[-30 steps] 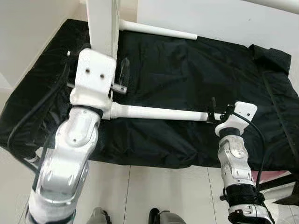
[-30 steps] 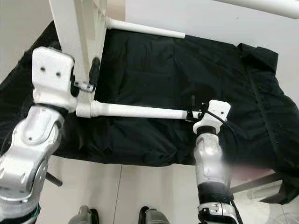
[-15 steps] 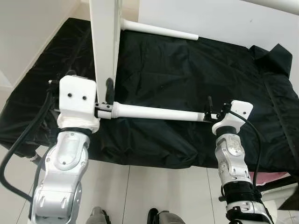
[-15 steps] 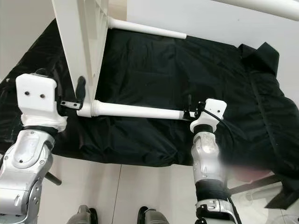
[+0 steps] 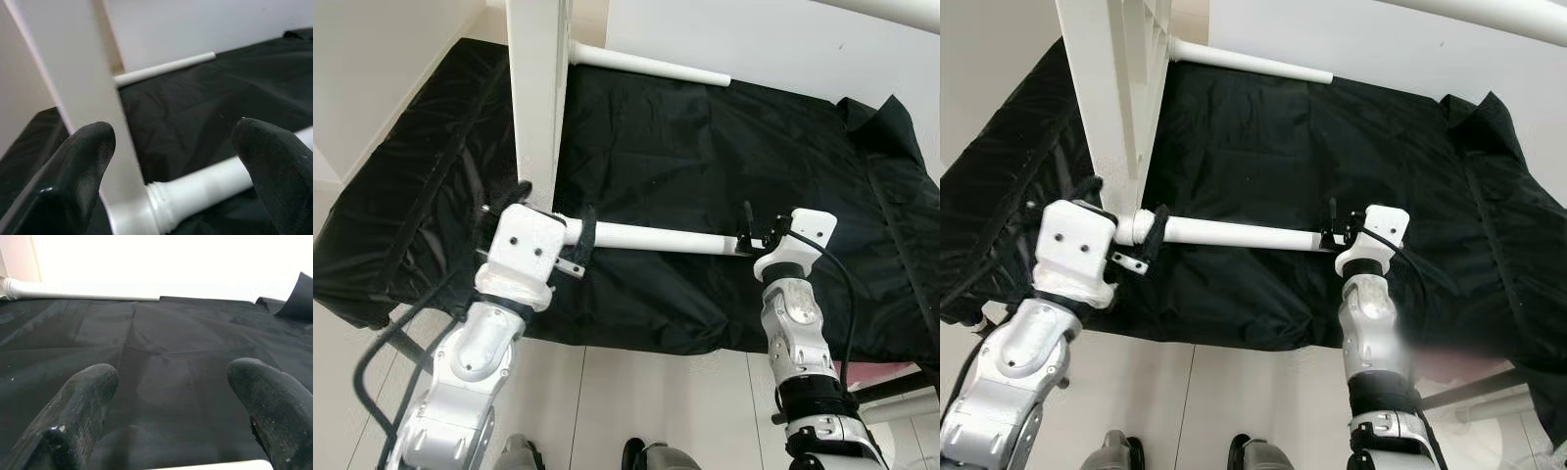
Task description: Building children table
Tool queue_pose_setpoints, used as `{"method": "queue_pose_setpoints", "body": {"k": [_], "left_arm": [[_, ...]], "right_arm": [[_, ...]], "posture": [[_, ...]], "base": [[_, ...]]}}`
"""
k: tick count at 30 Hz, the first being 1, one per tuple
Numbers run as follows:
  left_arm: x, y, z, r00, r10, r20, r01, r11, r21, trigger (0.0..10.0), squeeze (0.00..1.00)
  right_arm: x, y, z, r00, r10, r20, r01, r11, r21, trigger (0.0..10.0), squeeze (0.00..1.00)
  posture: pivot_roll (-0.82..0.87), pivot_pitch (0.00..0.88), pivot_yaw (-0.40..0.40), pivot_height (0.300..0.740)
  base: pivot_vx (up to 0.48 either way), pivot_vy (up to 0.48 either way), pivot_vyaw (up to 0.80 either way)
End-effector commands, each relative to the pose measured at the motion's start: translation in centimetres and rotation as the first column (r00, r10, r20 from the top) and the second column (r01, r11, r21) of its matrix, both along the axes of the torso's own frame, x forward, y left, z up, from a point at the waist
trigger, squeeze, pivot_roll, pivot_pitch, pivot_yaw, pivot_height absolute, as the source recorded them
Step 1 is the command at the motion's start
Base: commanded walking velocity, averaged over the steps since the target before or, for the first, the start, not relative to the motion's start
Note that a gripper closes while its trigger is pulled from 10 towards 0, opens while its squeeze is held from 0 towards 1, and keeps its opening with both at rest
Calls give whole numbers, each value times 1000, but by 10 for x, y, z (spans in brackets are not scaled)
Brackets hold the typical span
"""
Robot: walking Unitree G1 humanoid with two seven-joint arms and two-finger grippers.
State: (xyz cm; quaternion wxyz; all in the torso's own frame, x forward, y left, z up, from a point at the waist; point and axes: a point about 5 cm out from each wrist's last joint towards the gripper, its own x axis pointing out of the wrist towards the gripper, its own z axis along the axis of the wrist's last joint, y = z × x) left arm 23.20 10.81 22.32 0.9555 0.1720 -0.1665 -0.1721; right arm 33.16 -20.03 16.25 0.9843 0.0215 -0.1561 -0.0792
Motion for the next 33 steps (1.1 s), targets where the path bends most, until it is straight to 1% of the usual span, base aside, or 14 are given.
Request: {"method": "queue_pose_setpoints", "body": {"k": [1,2,4,6,8,11,12,16,21,27,28,29,31,33], "left_arm": [[1,-7,-12,999,-31,-32,32,999,21,10000,0],[4,-11,-20,997,-45,-63,47,999,26,10000,0],[5,-12,-22,996,-48,-70,50,998,27,10000,0],[10,-12,-28,991,-49,-127,44,998,-41,10000,0],[11,-12,-30,990,-50,-135,43,998,-54,10000,0],[16,-13,-36,983,-42,-181,30,997,-70,10000,0],[20,-14,-43,977,-27,-209,15,998,-58,10000,0],[23,-15,-46,976,-19,-217,8,999,-51,10000,0],[29,-21,-57,959,-23,-282,11,999,-41,10000,0],[36,-22,-61,949,-7,-315,-1,1000,-22,10000,0],[41,-23,-63,943,5,-333,-13,1000,-22,10000,0],[41,-23,-63,943,5,-333,-13,1000,-22,10000,0],[42,-23,-63,941,7,-337,-16,1000,-24,10000,0],[47,-26,-59,940,-4,-342,-14,999,-52,10000,0]], "right_arm": [[-2,-8,-1,1000,-28,1,28,1000,-8,10000,0],[-3,-10,-2,999,-34,2,34,999,-11,10000,0],[-3,-10,-2,999,-34,1,34,999,-11,10000,0],[-4,-9,-3,999,-37,2,37,999,-16,10000,0],[-4,-9,-3,999,-38,2,38,999,-17,10000,0],[-5,-9,-5,999,-42,-2,42,999,-16,10000,0],[-6,-8,-6,999,-41,-6,41,999,-21,10000,0],[-6,-9,-7,999,-42,-9,42,999,-22,10000,0],[-6,-12,-9,998,-56,-35,54,997,-49,10000,0],[-3,-15,-10,996,-62,-61,57,994,-93,10000,0],[-2,-16,-11,995,-59,-86,48,992,-116,10000,0],[-2,-16,-11,995,-59,-86,48,992,-116,10000,0],[-1,-16,-12,994,-57,-93,46,992,-120,10000,0],[1,-16,-14,992,-30,-124,12,990,-140,10000,0]], "posture": [[71,142,-116,740],[64,136,-112,740],[64,136,-112,740],[52,128,-104,740],[52,128,-104,740],[46,124,-102,740],[43,122,-100,740],[39,120,-98,740],[37,111,-90,740],[34,111,-85,740],[29,115,-85,740],[29,115,-85,740],[29,115,-85,740],[26,117,-83,740]], "base": [[0,0,0],[0,0,0],[0,0,0],[0,0,0],[0,0,0],[0,0,0],[0,0,0],[0,0,0],[0,0,0],[0,0,0],[0,0,0],[0,0,0],[0,0,0],[0,0,0]]}}
